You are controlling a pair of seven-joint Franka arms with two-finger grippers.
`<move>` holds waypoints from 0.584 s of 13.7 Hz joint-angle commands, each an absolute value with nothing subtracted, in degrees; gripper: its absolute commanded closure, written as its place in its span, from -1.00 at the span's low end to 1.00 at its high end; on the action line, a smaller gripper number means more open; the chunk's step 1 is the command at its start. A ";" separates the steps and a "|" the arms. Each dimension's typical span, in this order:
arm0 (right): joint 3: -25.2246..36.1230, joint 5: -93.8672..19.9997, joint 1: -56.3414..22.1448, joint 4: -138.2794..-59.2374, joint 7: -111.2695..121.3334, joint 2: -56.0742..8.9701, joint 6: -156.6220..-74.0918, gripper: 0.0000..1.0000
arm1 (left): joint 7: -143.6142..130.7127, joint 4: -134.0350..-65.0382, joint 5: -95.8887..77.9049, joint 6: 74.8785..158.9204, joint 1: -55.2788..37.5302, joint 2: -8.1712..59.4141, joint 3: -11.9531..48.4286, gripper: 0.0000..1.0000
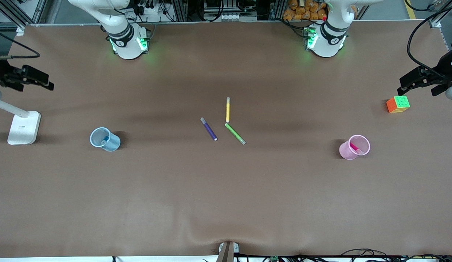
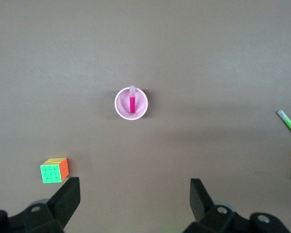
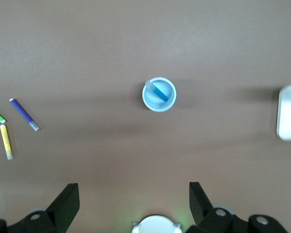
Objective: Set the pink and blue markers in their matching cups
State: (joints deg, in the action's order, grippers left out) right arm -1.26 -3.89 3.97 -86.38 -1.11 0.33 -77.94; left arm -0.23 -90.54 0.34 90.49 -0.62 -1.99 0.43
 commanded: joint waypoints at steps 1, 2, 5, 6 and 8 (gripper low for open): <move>-1.23 -2.81 3.52 -87.01 -4.39 2.46 -75.16 -1.00 | 0.18 -89.65 0.00 89.65 -0.62 -1.58 0.44 -1.00; -0.88 -2.90 3.52 -87.01 -4.39 2.81 -74.71 -1.00 | 0.26 -89.65 0.00 89.65 -0.62 -1.58 0.44 -1.00; -1.05 -2.81 3.69 -86.57 -3.69 3.08 -75.23 -1.00 | 0.26 -89.83 0.00 89.56 -0.61 -1.58 0.44 -1.00; -1.23 -2.81 3.60 -86.57 -3.60 2.90 -75.58 -1.00 | 0.18 -89.82 0.00 89.56 -0.70 -1.58 0.44 -1.00; -1.23 -2.81 3.60 -86.66 -3.60 2.64 -76.99 -1.00 | 0.26 -89.74 0.00 89.56 -0.53 -1.58 0.44 -1.00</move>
